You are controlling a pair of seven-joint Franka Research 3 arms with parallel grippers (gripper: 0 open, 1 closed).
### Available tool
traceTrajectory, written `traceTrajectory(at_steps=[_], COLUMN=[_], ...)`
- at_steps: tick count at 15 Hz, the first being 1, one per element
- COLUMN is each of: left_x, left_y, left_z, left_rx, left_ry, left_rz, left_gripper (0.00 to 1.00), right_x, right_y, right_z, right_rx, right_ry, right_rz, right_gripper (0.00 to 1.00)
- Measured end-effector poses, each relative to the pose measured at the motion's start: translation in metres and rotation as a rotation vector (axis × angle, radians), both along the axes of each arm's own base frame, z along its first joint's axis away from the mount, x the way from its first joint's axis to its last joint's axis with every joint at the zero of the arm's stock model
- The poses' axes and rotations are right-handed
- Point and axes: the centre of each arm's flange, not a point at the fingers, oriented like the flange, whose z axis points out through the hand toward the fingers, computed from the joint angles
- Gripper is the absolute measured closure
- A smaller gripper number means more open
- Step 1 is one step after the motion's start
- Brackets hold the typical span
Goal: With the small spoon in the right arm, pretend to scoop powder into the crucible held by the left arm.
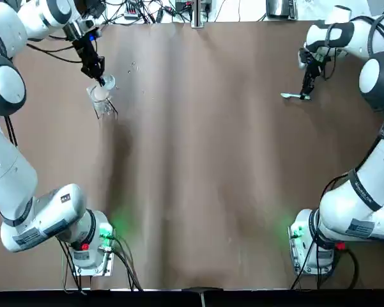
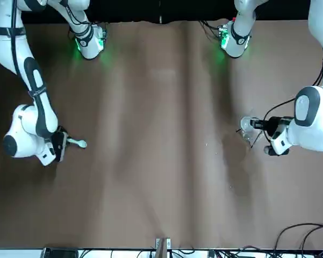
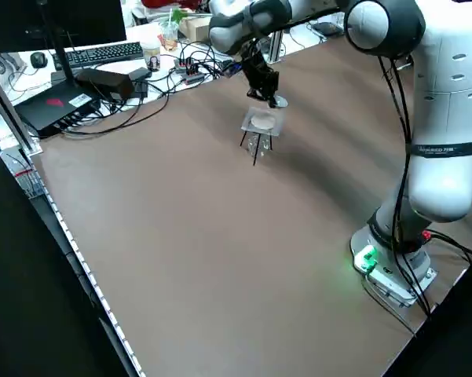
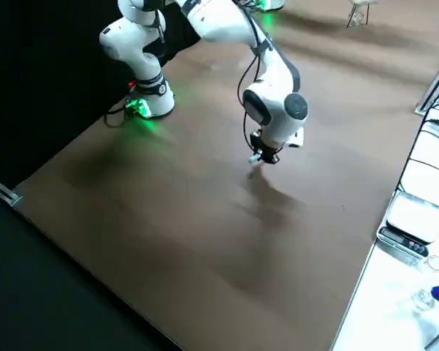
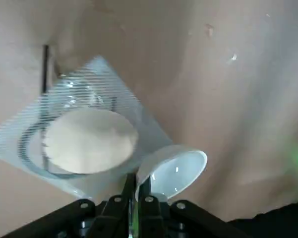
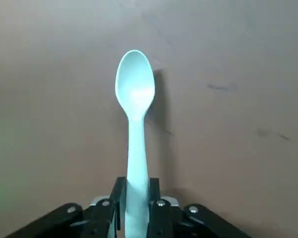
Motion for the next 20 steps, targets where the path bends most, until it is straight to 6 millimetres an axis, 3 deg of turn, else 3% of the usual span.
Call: traceTrajectory(at_steps=[4,5,6,9,13,17,20], left_x=[-0.003,-0.003,-0.004,-0.012,-0.013,-0.015,-0.012], left_y=[-0.05,-0.083,-0.101,-0.155,-0.204,-0.252,-0.269], left_z=[0.02,0.032,0.037,0.044,0.049,0.047,0.038], left_rx=[0.006,0.021,0.024,-0.029,-0.09,-0.124,-0.128], left_ry=[0.044,0.046,0.049,0.087,0.071,0.033,0.004], left_rz=[-0.008,-0.006,-0.005,0.027,0.073,0.113,0.137], left_gripper=[0.94,0.94,0.94,0.94,0.94,0.94,0.94], right_x=[-0.008,-0.01,-0.011,-0.009,-0.011,-0.025,-0.039], right_y=[0.055,0.078,0.088,0.105,0.128,0.195,0.25], right_z=[-0.003,-0.003,-0.003,0.01,0.03,0.032,0.033], right_rx=[-0.029,-0.036,-0.029,0.049,0.117,0.033,-0.004], right_ry=[0.111,0.14,0.149,0.211,0.361,0.482,0.566], right_rz=[-0.031,-0.054,-0.071,-0.141,-0.312,-0.438,-0.522], right_gripper=[0.77,0.78,0.78,0.78,0.78,0.78,0.78])
